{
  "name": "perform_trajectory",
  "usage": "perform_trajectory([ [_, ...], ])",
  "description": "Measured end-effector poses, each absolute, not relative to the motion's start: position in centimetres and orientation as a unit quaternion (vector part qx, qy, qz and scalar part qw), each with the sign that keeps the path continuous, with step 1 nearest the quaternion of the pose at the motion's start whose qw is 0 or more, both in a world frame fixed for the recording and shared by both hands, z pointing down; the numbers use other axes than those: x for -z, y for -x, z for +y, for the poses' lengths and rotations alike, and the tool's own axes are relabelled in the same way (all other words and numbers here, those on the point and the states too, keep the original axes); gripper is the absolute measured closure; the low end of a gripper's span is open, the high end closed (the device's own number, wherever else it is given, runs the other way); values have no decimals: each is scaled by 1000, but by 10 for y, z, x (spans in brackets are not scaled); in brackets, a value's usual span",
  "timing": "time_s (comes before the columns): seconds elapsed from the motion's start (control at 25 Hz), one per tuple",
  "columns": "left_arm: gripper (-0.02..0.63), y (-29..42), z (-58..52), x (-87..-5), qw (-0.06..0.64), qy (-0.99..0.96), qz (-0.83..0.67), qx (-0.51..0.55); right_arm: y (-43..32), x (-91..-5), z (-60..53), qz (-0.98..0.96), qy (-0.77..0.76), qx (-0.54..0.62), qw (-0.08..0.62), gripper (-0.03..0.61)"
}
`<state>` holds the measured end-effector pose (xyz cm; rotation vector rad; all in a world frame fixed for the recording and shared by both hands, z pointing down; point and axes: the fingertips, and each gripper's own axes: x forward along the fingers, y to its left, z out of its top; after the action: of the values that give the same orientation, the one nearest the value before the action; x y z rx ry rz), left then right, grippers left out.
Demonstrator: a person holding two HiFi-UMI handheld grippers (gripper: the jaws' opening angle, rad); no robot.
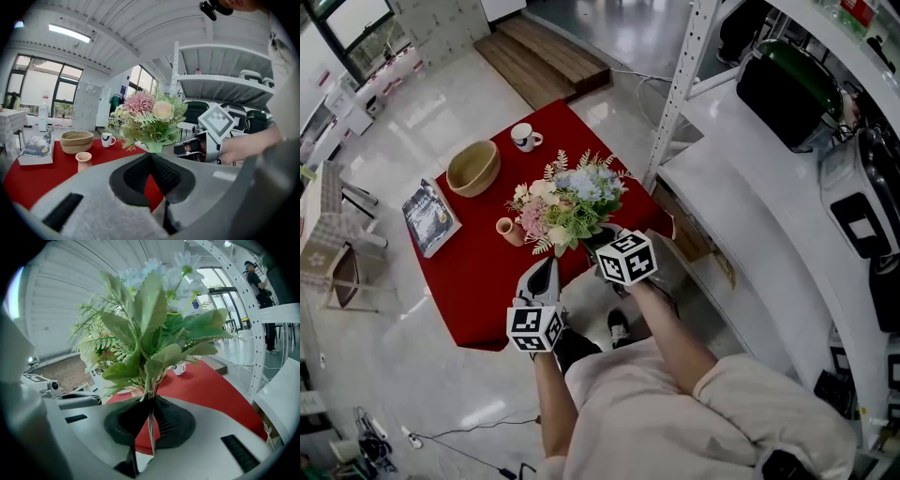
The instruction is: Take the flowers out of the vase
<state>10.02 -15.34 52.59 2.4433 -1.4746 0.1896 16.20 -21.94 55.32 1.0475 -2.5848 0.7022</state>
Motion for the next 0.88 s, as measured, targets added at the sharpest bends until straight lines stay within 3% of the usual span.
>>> perform_trajectory([
  [0.88,606,-101,-127,-524,132,-841,-515,-95,-150,-550,-198,-897,-344,-251,118,541],
])
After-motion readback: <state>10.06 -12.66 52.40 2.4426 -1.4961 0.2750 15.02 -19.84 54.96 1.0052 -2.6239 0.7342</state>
